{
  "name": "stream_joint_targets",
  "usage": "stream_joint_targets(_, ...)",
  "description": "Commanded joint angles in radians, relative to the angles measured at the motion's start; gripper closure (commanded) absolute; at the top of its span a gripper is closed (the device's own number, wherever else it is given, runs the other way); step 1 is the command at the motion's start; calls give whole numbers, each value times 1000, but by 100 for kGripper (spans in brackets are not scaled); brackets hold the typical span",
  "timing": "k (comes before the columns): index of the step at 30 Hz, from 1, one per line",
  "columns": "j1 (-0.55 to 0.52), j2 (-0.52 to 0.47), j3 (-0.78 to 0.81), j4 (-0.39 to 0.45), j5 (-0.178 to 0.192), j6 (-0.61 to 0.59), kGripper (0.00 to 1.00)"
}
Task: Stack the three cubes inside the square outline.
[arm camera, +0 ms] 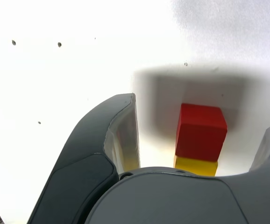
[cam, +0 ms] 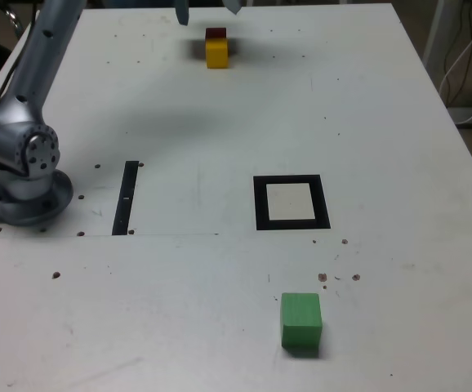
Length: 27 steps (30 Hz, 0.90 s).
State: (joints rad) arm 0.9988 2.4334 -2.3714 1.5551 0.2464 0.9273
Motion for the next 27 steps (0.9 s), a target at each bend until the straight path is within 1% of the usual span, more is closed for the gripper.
stream_joint_targets(1, -9, 10, -1, 3, 10, -11, 8)
stream_joint_targets(5, -22, 25, 5, 3, 25, -34, 9)
stream_joint_targets(16, -50, 70, -2, -5, 43, -95, 11)
stream_joint_targets(24, -52, 96, -5, -4, 46, -112, 17)
stream_joint_targets(27, -52, 101, -8, -4, 45, -113, 20)
